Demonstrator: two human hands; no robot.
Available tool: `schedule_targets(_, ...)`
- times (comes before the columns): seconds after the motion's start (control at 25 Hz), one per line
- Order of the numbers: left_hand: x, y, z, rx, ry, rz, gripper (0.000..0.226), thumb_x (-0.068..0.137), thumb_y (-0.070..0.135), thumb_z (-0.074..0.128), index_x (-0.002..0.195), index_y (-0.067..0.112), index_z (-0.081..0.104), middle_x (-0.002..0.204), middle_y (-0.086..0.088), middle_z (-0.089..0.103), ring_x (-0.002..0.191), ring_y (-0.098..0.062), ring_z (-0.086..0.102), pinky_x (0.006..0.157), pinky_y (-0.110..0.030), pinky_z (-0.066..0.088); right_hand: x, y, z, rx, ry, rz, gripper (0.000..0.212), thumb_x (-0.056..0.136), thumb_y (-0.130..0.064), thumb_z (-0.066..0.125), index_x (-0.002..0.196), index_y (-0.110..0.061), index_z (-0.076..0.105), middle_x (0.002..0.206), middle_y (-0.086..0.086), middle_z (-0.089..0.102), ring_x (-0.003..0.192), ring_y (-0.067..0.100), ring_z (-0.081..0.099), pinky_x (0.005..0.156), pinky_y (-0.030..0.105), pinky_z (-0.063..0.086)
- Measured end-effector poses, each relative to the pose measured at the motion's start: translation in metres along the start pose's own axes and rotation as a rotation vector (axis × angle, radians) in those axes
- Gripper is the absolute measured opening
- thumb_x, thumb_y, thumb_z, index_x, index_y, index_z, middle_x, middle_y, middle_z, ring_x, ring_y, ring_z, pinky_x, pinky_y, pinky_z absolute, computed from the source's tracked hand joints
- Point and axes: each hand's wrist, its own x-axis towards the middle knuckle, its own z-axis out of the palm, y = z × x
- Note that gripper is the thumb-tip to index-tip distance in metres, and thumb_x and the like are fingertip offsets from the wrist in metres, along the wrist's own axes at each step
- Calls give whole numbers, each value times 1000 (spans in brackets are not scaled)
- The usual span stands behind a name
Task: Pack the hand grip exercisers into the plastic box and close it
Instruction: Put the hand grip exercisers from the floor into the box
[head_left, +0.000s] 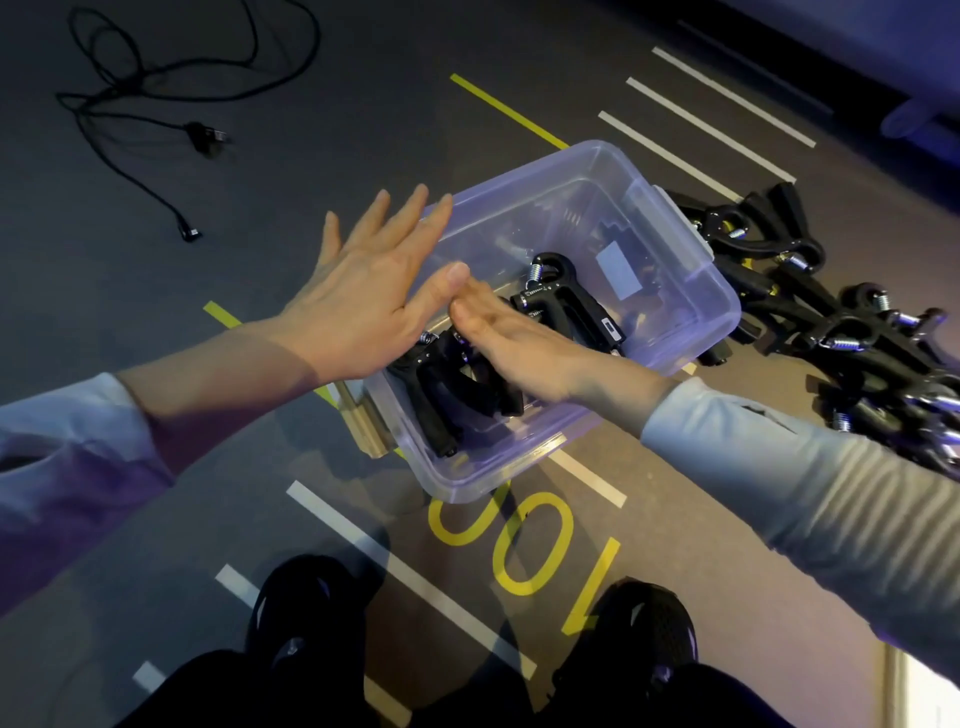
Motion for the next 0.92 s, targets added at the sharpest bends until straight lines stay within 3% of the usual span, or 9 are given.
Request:
schedule_targets(0.08, 3, 10, -2, 4, 13, 24, 74, 84, 62, 11, 148, 26, 4, 157, -1, -2, 143, -25, -6, 111, -52, -5, -10, -2, -8, 57, 189, -47, 59, 99, -48, 19, 151, -24, 3, 159, -10, -5, 145, 4, -5, 120, 32, 1)
schedule_targets(0.2, 12, 31, -10, -45, 43, 61, 73, 84, 60, 13, 148, 25, 5, 157, -1, -3, 143, -24, -6, 111, -52, -5, -29, -2, -28, 198, 432, -48, 54, 101, -41, 19, 151, -21, 8, 159, -8, 6, 144, 1, 7, 115, 15, 5)
schedule_targets(0.32, 20, 60, -14, -62, 78, 144, 75, 84, 64, 10, 148, 24, 5, 157, 0, -3, 143, -24, -6, 110, -51, -5, -53, 5, -49, 321, 653, -65, 62, 97, -50, 16, 150, -20, 11, 158, -6, 12, 144, 4, 11, 116, 19, 10)
schedule_targets(0.52, 29, 121, 4, 21, 39, 304, 83, 78, 68, 7, 148, 23, -1, 156, -2, -11, 142, -23, -12, 110, -50, -9, -102, 48, -55, 68, 928, -1, 79, 87, -62, 12, 151, -16, 10, 159, -2, 7, 146, 10, 1, 114, 14, 3)
schedule_targets(0.68, 40, 163, 36, 121, -56, 320, 84, 84, 70, 17, 147, 20, -5, 155, -5, -18, 142, -24, -16, 110, -52, -9, -137, 105, -54, -108, 1035, 174, 81, 88, -69, 8, 151, -17, 9, 159, 0, 5, 147, 15, -1, 119, 33, 5)
schedule_targets(0.92, 51, 202, 83, 231, -119, 377, 82, 86, 64, 22, 147, 18, -6, 153, -6, -23, 140, -28, -18, 111, -55, -6, -187, 188, -41, -206, 1004, 591, 71, 92, -58, 14, 151, -22, 3, 159, -5, -2, 147, 15, -4, 118, 44, 2)
